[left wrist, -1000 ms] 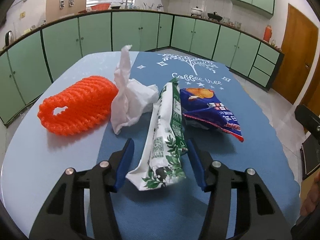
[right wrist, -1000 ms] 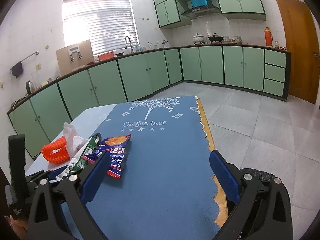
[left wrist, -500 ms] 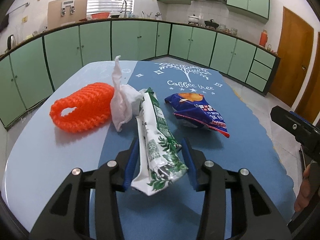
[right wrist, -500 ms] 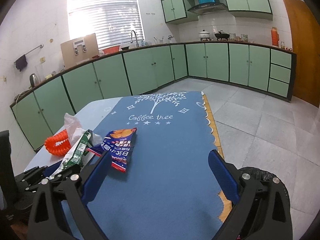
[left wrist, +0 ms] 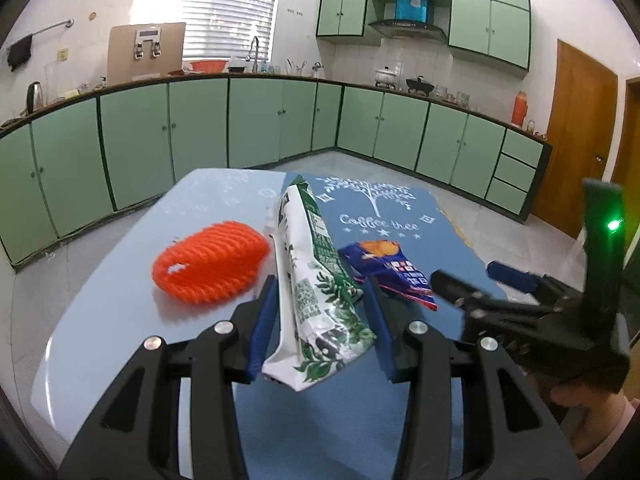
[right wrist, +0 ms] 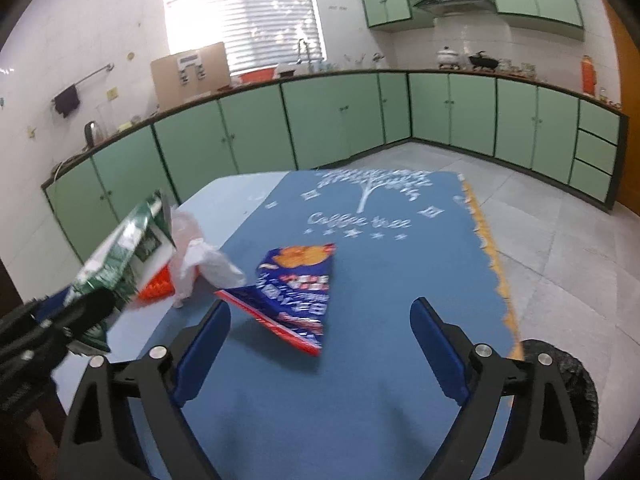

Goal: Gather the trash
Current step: 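Grasp the second blue chip bag with the right gripper while the left gripper holds the pouch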

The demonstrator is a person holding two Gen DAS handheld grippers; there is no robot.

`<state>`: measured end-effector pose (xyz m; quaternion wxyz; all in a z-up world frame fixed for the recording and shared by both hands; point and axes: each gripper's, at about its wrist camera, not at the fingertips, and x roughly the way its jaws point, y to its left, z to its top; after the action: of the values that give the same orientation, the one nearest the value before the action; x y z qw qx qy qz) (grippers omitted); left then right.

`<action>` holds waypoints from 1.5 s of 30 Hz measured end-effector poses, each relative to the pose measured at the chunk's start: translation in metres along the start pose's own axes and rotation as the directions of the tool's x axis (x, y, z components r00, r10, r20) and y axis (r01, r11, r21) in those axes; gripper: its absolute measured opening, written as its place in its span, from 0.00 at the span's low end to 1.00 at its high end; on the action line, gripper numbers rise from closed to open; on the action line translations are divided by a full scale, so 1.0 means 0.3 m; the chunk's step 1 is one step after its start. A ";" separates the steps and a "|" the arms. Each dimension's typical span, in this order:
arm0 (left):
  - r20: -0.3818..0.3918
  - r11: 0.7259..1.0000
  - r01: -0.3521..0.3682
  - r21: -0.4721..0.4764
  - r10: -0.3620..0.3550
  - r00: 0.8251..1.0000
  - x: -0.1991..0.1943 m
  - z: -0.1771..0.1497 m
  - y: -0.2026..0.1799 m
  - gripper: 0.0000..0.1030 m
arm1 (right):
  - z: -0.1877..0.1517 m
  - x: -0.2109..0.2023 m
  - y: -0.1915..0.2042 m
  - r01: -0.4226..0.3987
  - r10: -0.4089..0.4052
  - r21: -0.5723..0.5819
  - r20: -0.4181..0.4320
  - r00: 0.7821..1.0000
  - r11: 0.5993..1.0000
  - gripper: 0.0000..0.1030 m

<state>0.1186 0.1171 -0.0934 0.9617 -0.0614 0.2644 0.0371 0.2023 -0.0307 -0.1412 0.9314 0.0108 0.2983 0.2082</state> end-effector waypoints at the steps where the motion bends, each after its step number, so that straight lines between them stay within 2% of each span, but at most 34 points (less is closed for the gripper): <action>1: 0.003 1.000 -0.011 0.005 0.011 1.000 0.001 0.000 0.004 0.40 | 0.000 0.009 0.009 -0.001 0.001 -0.001 -0.005 1.000 1.000 0.86; 8: -0.017 0.998 -0.055 -0.005 0.055 0.998 0.039 -0.015 0.050 0.40 | 0.000 0.080 0.050 0.033 -0.033 0.005 -0.022 0.999 0.999 0.84; 13: -0.029 0.998 -0.062 -0.007 0.061 0.998 0.057 -0.027 0.075 0.40 | -0.003 0.127 0.054 0.055 -0.054 0.021 -0.053 0.997 0.998 0.83; 16: -0.034 0.998 -0.060 -0.008 0.060 0.998 0.069 -0.030 0.084 0.40 | 0.000 0.147 0.049 0.062 -0.060 0.030 -0.074 0.995 0.998 0.77; 19: -0.037 0.998 -0.059 -0.009 0.059 0.998 0.076 -0.032 0.076 0.40 | -0.005 0.170 0.042 0.047 -0.042 0.040 -0.110 0.993 0.998 0.61; 21: -0.038 0.998 -0.059 -0.010 0.059 0.998 0.078 -0.032 0.076 0.40 | -0.010 0.178 0.039 0.036 -0.030 0.045 -0.124 0.992 0.998 0.38; 22: -0.040 0.998 -0.058 -0.011 0.058 0.998 0.081 -0.032 0.077 0.40 | -0.012 0.183 0.037 0.024 -0.017 0.048 -0.136 0.991 0.999 0.33; 24: -0.042 0.998 -0.058 -0.012 0.058 0.997 0.084 -0.033 0.076 0.40 | -0.019 0.192 0.034 0.009 -0.001 0.051 -0.150 0.989 0.999 0.11; 27: -0.044 0.998 -0.059 -0.009 0.059 0.997 0.087 -0.036 0.075 0.41 | -0.023 0.182 0.031 -0.012 0.020 0.052 -0.144 0.989 0.999 0.01; 34: -0.030 0.998 -0.062 -0.015 0.062 0.998 0.083 -0.030 0.079 0.41 | 0.011 0.134 0.025 -0.038 0.043 0.056 -0.096 0.994 0.998 0.03; 35: -0.027 0.998 -0.064 -0.012 0.064 0.998 0.085 -0.028 0.079 0.41 | 0.021 0.137 0.018 -0.034 0.041 0.069 -0.094 0.995 0.997 0.10; 36: -0.025 0.998 -0.066 -0.010 0.065 0.998 0.087 -0.028 0.080 0.41 | 0.030 0.144 0.012 -0.024 0.031 0.078 -0.094 0.995 0.997 0.22; 38: -0.017 0.998 -0.066 -0.013 0.066 0.998 0.095 -0.017 0.080 0.41 | 0.047 0.161 0.000 0.003 0.006 0.091 -0.093 0.996 0.996 0.34; 42: -0.007 0.998 -0.063 -0.014 0.063 0.998 0.121 0.014 0.075 0.41 | 0.088 0.212 -0.012 0.025 -0.014 0.106 -0.102 0.995 0.994 0.39; 45: -0.004 0.998 -0.056 -0.018 0.056 0.998 0.146 0.038 0.069 0.41 | 0.099 0.263 -0.010 0.056 -0.042 0.098 -0.139 0.989 0.994 0.41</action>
<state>0.1598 0.1408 -0.1084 0.9593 -0.0628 0.2674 0.0663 0.2780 0.0007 -0.1607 0.9117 0.0366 0.3721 0.1702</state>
